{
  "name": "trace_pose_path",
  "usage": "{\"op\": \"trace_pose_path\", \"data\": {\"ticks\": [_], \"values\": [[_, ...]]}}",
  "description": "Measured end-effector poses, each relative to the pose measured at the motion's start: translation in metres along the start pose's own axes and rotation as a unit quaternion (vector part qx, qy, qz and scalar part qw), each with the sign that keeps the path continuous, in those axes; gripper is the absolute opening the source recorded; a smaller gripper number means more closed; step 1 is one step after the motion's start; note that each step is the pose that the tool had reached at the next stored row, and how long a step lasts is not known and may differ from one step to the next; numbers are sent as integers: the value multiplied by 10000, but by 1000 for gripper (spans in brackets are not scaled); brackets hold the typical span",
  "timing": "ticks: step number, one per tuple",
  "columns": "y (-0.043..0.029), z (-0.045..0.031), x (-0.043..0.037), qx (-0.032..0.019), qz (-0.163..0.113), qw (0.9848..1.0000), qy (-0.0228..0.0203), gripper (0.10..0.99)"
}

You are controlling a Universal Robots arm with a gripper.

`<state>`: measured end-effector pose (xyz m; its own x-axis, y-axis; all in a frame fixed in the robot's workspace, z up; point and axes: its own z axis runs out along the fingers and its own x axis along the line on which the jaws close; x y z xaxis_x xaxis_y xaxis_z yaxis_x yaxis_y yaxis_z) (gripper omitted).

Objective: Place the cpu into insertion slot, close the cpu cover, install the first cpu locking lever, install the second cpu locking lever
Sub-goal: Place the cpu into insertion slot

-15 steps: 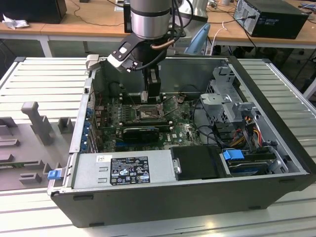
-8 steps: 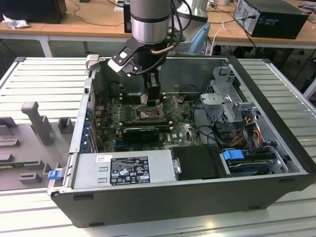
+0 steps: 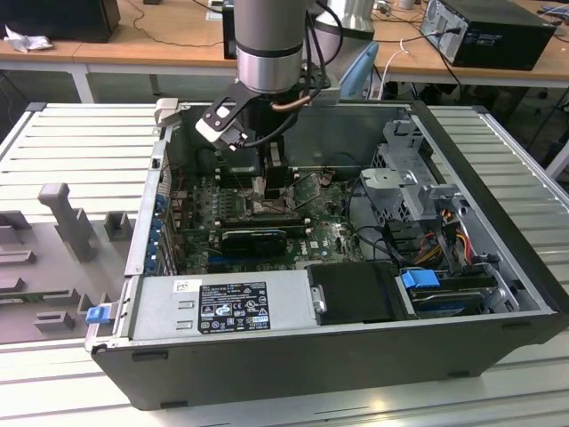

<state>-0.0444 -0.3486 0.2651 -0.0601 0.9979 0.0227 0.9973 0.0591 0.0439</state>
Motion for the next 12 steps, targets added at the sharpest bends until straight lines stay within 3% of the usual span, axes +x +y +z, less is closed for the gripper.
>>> {"op": "trace_pose_path", "data": {"ticks": [7,12], "values": [[-2,119,62,-1,0,10000,2,529],[-1,163,107,-1,0,10000,1,529]]}}
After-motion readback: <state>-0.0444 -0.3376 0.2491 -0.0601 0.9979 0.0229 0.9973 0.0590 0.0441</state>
